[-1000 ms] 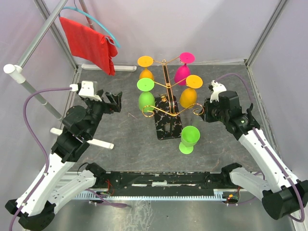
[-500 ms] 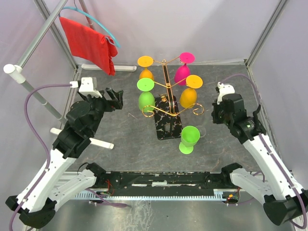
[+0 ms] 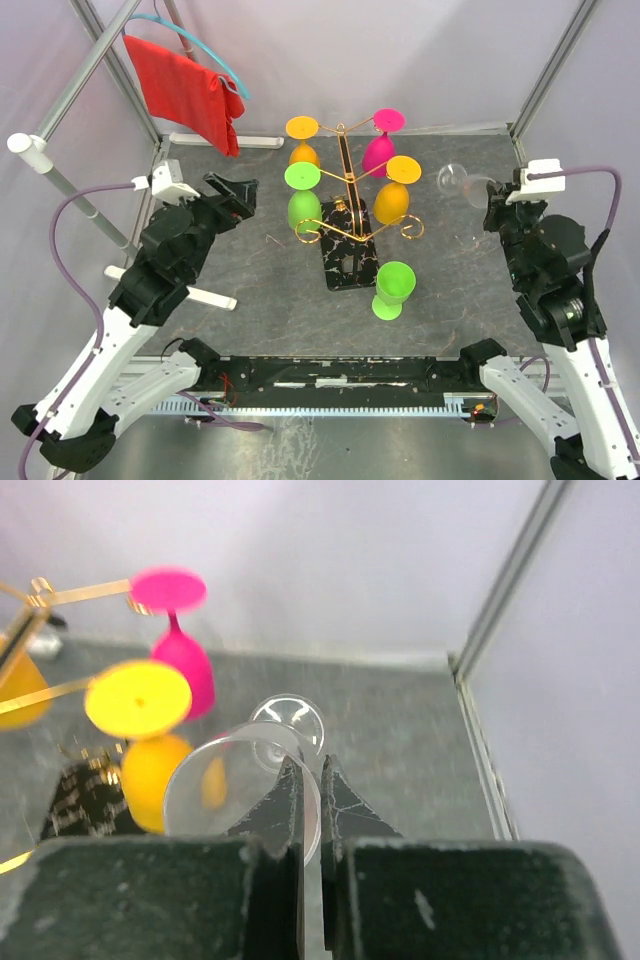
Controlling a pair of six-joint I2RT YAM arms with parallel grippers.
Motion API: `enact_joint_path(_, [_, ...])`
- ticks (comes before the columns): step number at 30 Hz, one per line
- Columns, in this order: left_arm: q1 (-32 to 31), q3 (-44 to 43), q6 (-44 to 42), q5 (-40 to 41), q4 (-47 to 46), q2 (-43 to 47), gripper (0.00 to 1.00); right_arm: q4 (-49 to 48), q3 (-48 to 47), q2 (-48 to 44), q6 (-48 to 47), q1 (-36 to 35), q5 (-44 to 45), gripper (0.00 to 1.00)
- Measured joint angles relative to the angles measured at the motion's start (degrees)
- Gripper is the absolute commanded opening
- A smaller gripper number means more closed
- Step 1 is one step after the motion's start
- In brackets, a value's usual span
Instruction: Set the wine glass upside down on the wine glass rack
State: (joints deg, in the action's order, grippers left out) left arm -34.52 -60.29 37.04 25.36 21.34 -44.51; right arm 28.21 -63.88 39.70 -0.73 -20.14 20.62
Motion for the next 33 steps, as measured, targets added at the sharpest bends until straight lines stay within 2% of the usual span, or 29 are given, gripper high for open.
enact_joint_path(4, [0.0,-0.63,8.52,0.02,-0.17,1.46,0.95,-14.97,4.57,-1.49,-4.07,0.0,-4.52,0.01])
enact_joint_path(8, [0.0,-0.87,18.71,-0.42,-1.25,2.23,0.96,-28.65,8.46,1.55,-6.05,0.0,-11.74,0.01])
enact_joint_path(16, [0.02,4.26,40.41,-4.11,-7.21,3.1,0.96,-50.62,9.81,9.77,-3.08,-1.31,-23.78,0.01])
enact_joint_path(26, [0.02,8.59,53.33,-6.03,-13.99,0.39,0.96,-61.02,7.23,14.03,-0.48,-10.47,-30.95,0.01])
enact_joint_path(33, [0.02,9.16,60.48,-7.3,-19.76,-2.25,0.94,-62.42,5.88,19.91,-8.74,-23.96,-28.57,0.01])
